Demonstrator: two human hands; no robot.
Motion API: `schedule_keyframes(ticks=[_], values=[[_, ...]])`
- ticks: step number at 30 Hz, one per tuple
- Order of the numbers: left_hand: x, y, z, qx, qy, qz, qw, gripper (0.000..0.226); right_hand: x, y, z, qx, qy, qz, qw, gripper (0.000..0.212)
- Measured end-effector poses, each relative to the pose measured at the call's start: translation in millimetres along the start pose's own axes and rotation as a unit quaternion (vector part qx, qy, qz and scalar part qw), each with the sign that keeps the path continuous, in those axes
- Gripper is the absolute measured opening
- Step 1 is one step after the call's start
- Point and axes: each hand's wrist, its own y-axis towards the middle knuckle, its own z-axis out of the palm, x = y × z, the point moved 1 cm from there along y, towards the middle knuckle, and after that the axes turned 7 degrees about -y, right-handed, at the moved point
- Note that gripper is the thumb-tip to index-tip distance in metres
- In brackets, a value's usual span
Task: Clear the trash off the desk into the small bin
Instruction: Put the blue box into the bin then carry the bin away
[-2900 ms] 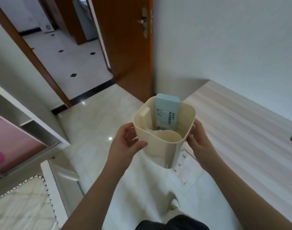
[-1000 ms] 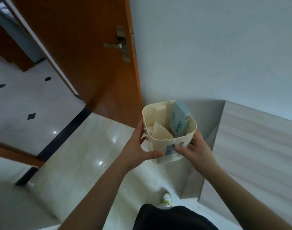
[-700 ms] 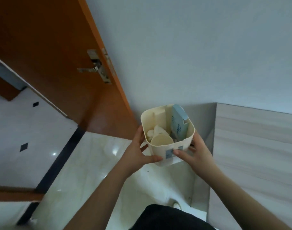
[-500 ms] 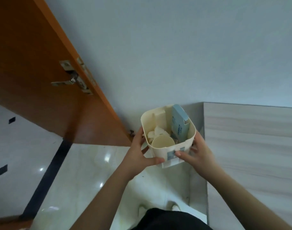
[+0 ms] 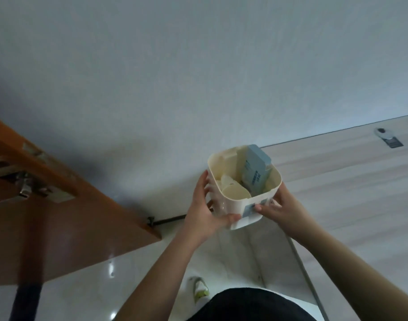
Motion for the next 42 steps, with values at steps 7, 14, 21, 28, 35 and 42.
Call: schedule_keyframes(ticks=[7,14,21,28,35,42], values=[[-7,44,6,0.084,-0.004,0.008,0.996,0.13,-7,11,-7,-0.093,0.03,0.032,0.995,0.075],[-4,87,58,0.141,0.031,-0.006,0.99,0.127,-44,16,-51,-0.147,0.013,0.075,0.986,0.076],[0,138,117,0.142,0.098,-0.036,0.984,0.124,-90,43,-92,-0.183,-0.06,0.089,0.977,0.084],[-4,181,162,0.168,0.134,-0.039,0.976,0.113,-122,72,-130,-0.175,-0.068,0.118,0.975,0.082],[8,207,183,0.213,0.116,-0.096,0.965,0.117,-148,87,-150,-0.173,-0.043,0.139,0.974,0.08],[17,227,195,0.214,0.08,-0.126,0.965,0.113,-158,108,-167,-0.133,-0.006,0.121,0.984,0.082]])
